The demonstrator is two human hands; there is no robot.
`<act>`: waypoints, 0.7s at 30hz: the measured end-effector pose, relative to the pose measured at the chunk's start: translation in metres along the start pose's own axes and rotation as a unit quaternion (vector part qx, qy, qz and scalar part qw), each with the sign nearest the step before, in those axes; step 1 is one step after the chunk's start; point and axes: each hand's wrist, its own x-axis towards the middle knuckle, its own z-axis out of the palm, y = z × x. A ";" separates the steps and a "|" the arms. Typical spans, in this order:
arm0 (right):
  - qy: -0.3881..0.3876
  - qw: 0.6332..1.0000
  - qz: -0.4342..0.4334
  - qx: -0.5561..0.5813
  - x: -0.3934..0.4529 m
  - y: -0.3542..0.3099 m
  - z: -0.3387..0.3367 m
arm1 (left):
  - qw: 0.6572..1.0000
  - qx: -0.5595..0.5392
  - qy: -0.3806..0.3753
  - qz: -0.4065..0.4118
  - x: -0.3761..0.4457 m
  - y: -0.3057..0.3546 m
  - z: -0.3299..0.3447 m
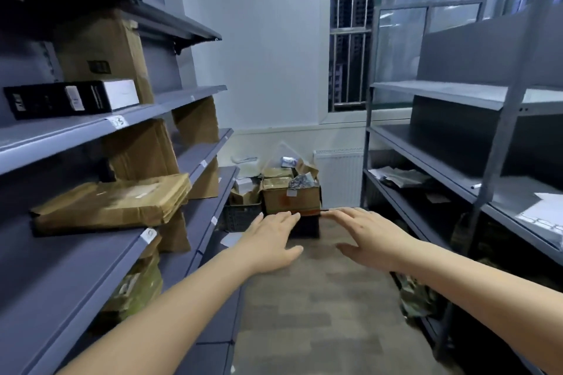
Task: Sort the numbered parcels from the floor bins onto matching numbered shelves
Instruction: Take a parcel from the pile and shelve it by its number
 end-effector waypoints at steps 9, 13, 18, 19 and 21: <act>-0.016 0.999 0.036 0.014 0.145 0.099 0.054 | 0.999 0.010 -0.017 0.034 0.168 -0.083 0.016; -0.017 0.999 0.031 0.024 0.220 0.159 0.079 | 0.999 0.015 -0.009 0.030 0.259 -0.116 0.022; -0.035 0.998 0.019 0.040 0.323 0.237 0.094 | 1.000 0.002 0.000 -0.002 0.372 -0.154 0.016; -0.037 0.998 0.017 0.044 0.342 0.250 0.097 | 1.000 -0.002 -0.001 -0.008 0.391 -0.161 0.017; -0.040 0.998 0.015 0.051 0.379 0.277 0.108 | 1.000 -0.002 -0.011 -0.014 0.426 -0.178 0.019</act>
